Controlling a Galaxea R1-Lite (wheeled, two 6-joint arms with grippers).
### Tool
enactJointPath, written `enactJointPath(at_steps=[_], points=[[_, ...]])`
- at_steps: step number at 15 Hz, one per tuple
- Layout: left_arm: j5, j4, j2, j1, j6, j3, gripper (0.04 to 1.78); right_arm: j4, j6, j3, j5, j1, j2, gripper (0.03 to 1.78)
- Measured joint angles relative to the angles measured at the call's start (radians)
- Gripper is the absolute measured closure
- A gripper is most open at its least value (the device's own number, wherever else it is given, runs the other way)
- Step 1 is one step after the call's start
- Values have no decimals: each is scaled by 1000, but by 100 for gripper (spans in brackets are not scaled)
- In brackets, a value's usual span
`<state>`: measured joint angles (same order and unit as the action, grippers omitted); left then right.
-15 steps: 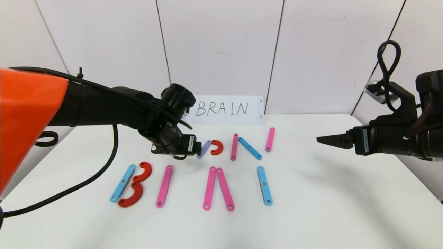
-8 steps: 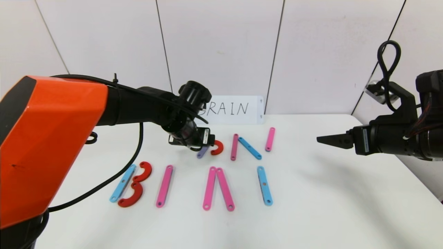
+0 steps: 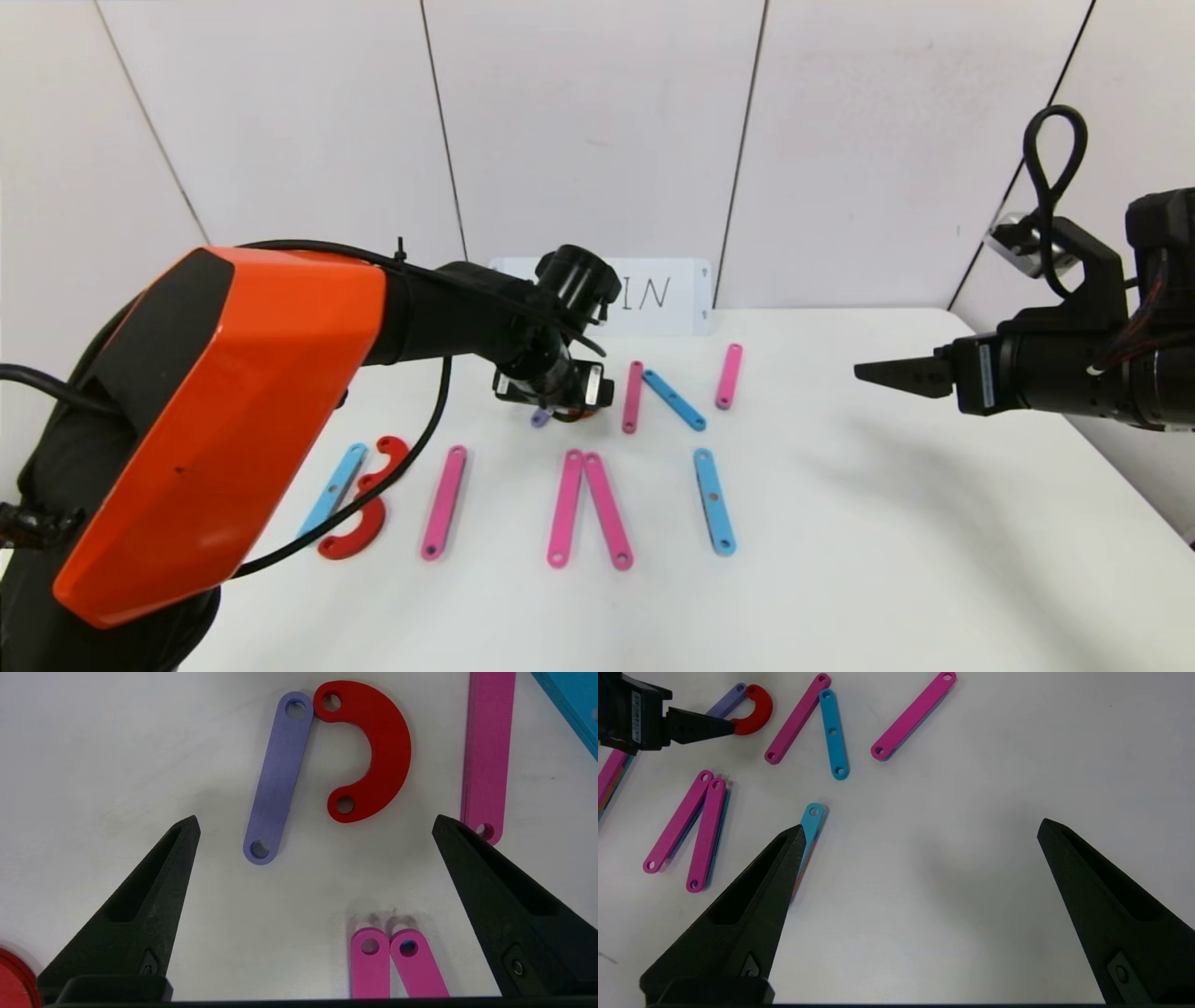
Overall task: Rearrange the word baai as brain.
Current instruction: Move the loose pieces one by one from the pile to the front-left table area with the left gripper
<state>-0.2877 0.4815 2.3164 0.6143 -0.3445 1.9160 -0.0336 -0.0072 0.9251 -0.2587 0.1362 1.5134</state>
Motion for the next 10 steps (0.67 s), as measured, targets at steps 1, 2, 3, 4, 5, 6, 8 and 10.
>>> enactJointPath(at_steps=[1,2,3,4,5,6,8,10], points=[[-3,-6,14,10,-3,9,8,0,0,0,0,0,0,7],[-5,-9,26,18,-5,20,8,0,0,0,0,0,1,7],[-13,-10,40,25,-8,32,8,0,0,0,0,-1,1,7],[-32,-11,51,28,-14,43,8,0,0,0,0,0,1,7],[-59,-15,61,30,-18,51,8,0,0,0,0,0,1,7],[-83,-20,71,34,-20,55,8,0,0,0,0,0,1,7],[-107,-24,81,44,-22,58,8,0,0,0,0,0,1,7],[-122,-56,84,45,-28,59,8,0,0,-1,0,0,1,7]])
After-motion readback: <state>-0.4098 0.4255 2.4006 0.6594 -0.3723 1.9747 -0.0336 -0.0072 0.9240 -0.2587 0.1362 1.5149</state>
